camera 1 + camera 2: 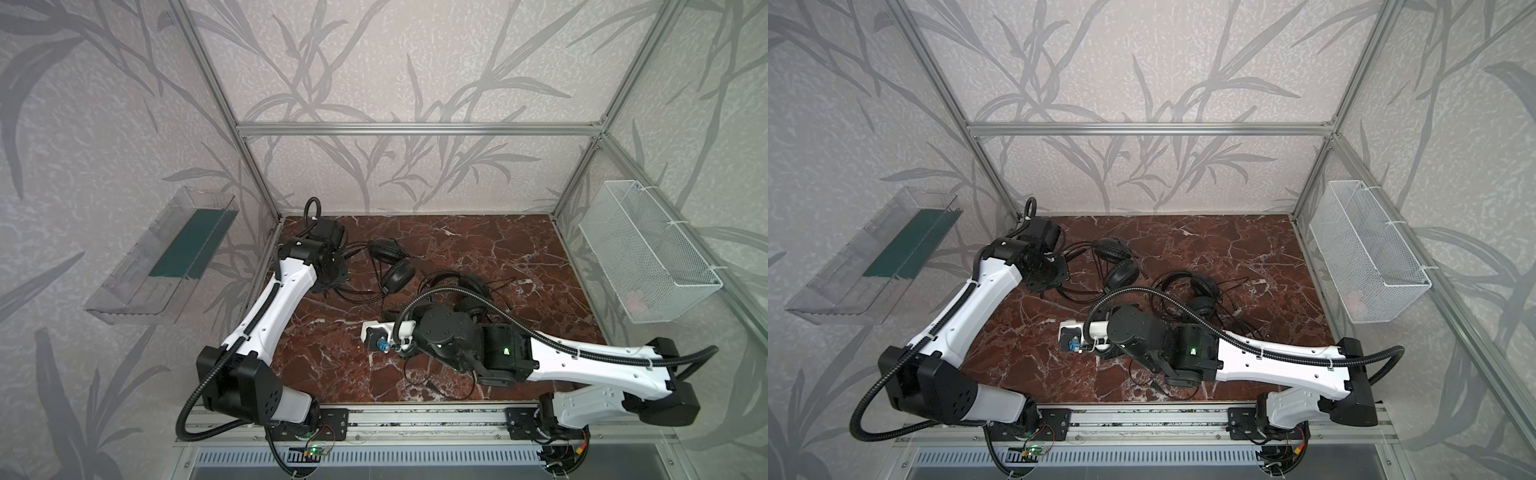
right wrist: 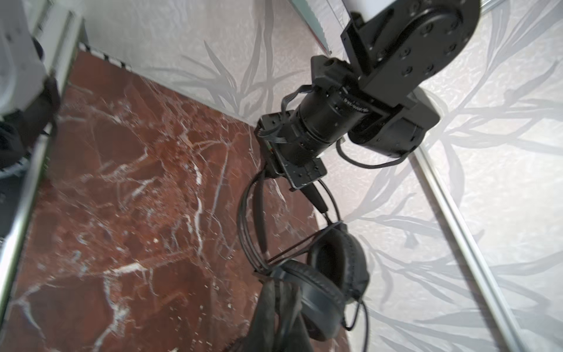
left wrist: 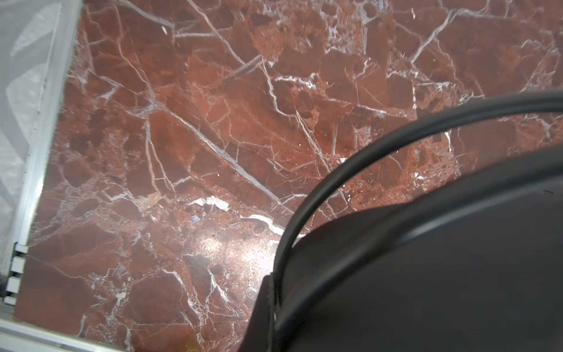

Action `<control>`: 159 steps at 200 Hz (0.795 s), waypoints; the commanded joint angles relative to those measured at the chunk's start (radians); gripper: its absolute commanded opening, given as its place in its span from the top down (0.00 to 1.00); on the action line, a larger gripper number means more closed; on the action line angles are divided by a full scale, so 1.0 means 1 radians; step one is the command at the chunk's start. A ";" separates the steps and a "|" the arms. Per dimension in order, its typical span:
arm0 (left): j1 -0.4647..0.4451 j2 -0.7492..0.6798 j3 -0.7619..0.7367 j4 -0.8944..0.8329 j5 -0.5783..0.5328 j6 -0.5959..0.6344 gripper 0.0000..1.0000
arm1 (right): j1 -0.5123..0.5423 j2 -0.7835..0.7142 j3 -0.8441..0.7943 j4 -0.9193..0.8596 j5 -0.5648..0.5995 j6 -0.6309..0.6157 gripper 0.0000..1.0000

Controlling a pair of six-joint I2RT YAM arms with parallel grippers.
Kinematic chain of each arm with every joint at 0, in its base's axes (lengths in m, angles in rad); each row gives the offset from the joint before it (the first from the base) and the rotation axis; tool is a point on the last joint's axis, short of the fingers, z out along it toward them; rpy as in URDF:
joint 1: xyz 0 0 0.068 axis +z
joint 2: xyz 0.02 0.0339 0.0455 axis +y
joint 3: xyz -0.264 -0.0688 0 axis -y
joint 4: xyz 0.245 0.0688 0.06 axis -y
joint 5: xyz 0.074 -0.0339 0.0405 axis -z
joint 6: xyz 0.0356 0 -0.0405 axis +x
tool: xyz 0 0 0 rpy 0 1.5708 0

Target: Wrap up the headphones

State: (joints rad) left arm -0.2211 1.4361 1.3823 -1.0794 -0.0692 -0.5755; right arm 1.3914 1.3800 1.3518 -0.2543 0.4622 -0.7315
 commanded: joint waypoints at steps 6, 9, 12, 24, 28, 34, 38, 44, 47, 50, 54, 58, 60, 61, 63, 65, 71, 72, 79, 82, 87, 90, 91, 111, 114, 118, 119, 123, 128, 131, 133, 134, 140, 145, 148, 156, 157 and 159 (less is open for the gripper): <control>-0.010 -0.039 -0.026 0.107 -0.007 -0.018 1.00 | 0.018 0.047 0.107 0.046 0.105 -0.249 1.00; -0.011 -0.040 -0.030 0.107 -0.009 -0.016 1.00 | 0.019 0.053 0.111 0.062 0.116 -0.278 1.00; -0.012 -0.043 -0.033 0.109 -0.011 -0.014 1.00 | 0.018 0.057 0.112 0.072 0.122 -0.297 1.00; -0.014 -0.056 -0.052 0.110 -0.024 -0.008 1.00 | 0.013 0.073 0.115 0.136 0.160 -0.395 1.00; -0.013 -0.062 -0.058 0.112 -0.025 -0.006 1.00 | 0.010 0.078 0.116 0.162 0.169 -0.421 1.00; -0.014 -0.068 -0.066 0.114 -0.027 -0.003 1.00 | 0.003 0.084 0.120 0.186 0.177 -0.452 1.00; -0.014 -0.072 -0.072 0.116 -0.027 -0.002 1.00 | -0.004 0.089 0.126 0.198 0.176 -0.467 1.00; -0.014 -0.078 -0.080 0.119 -0.027 -0.002 1.00 | -0.013 0.091 0.134 0.206 0.171 -0.475 1.00; -0.014 -0.082 -0.083 0.120 -0.026 -0.001 1.00 | -0.021 0.093 0.140 0.217 0.165 -0.480 1.00; -0.013 -0.084 -0.086 0.122 -0.024 0.000 1.00 | -0.027 0.094 0.143 0.224 0.161 -0.482 1.00; -0.013 -0.086 -0.090 0.123 -0.021 0.000 1.00 | -0.036 0.094 0.146 0.235 0.155 -0.485 1.00; -0.013 -0.087 -0.093 0.125 -0.020 0.001 1.00 | -0.042 0.096 0.149 0.243 0.151 -0.487 1.00; -0.012 -0.087 -0.094 0.125 -0.019 0.000 1.00 | -0.045 0.096 0.151 0.248 0.148 -0.489 1.00; -0.013 -0.088 -0.094 0.125 -0.018 0.000 1.00 | -0.049 0.097 0.153 0.253 0.146 -0.490 1.00; -0.013 -0.089 -0.095 0.125 -0.018 0.001 1.00 | -0.051 0.098 0.154 0.255 0.145 -0.490 0.99; -0.014 -0.089 -0.094 0.125 -0.017 0.001 1.00 | -0.055 0.099 0.156 0.259 0.142 -0.491 0.99; -0.015 -0.091 -0.094 0.125 -0.017 0.002 1.00 | -0.064 0.100 0.161 0.270 0.133 -0.490 0.98; -0.016 -0.092 -0.095 0.125 -0.017 0.002 1.00 | -0.067 0.100 0.163 0.272 0.129 -0.489 0.98; -0.015 -0.093 -0.094 0.125 -0.011 0.004 1.00 | -0.076 0.103 0.170 0.273 0.117 -0.483 0.97; -0.015 -0.096 -0.095 0.126 -0.013 0.004 1.00 | -0.079 0.103 0.174 0.272 0.112 -0.480 0.97; -0.015 -0.098 -0.095 0.127 -0.011 0.003 1.00 | -0.082 0.107 0.182 0.266 0.102 -0.478 0.96; -0.016 -0.099 -0.095 0.128 -0.011 0.004 1.00 | -0.083 0.108 0.184 0.266 0.100 -0.479 0.95; -0.016 -0.099 -0.096 0.128 -0.011 0.005 1.00 | -0.084 0.109 0.185 0.266 0.099 -0.480 0.95; -0.017 -0.104 -0.099 0.131 -0.007 0.007 1.00 | -0.095 0.124 0.194 0.281 0.086 -0.505 0.95; -0.017 -0.105 -0.098 0.131 -0.005 0.007 1.00 | -0.099 0.128 0.193 0.287 0.087 -0.513 0.95; -0.017 -0.104 -0.100 0.132 -0.006 0.008 1.00 | -0.101 0.131 0.192 0.293 0.089 -0.520 0.95; -0.017 -0.104 -0.100 0.132 -0.006 0.007 1.00 | -0.102 0.132 0.192 0.296 0.090 -0.521 0.95; -0.018 -0.105 -0.100 0.132 -0.005 0.007 1.00 | -0.103 0.134 0.188 0.306 0.091 -0.531 0.95; -0.018 -0.105 -0.100 0.132 -0.005 0.009 1.00 | -0.107 0.134 0.184 0.310 0.092 -0.542 0.95; -0.018 -0.107 -0.100 0.133 -0.006 0.009 1.00 | -0.108 0.133 0.183 0.308 0.090 -0.543 0.94; -0.018 -0.107 -0.102 0.134 -0.006 0.009 1.00 | -0.108 0.132 0.181 0.307 0.088 -0.544 0.94; -0.018 -0.108 -0.102 0.134 -0.006 0.009 1.00 | -0.109 0.131 0.180 0.306 0.087 -0.544 0.94; -0.018 -0.108 -0.103 0.132 -0.006 0.009 1.00 | -0.116 0.123 0.178 0.289 0.073 -0.536 0.94; -0.018 -0.107 -0.102 0.132 -0.006 0.010 1.00 | -0.120 0.118 0.178 0.268 0.062 -0.525 0.93; -0.018 -0.107 -0.102 0.133 -0.007 0.010 1.00 | -0.125 0.112 0.182 0.239 0.048 -0.510 0.93; -0.018 -0.108 -0.100 0.134 -0.004 0.011 1.00 | -0.132 0.102 0.194 0.171 0.024 -0.481 0.93; -0.018 -0.108 -0.100 0.134 -0.004 0.012 1.00 | -0.133 0.101 0.196 0.155 0.024 -0.477 0.93; -0.018 -0.108 -0.100 0.134 -0.003 0.012 1.00 | -0.136 0.096 0.200 0.132 0.014 -0.465 0.93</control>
State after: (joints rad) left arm -0.2359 1.3449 1.2911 -0.9710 -0.0498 -0.5686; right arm 1.2751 1.5227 1.4860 -0.1013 0.5468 -1.2224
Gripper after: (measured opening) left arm 0.061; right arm 0.071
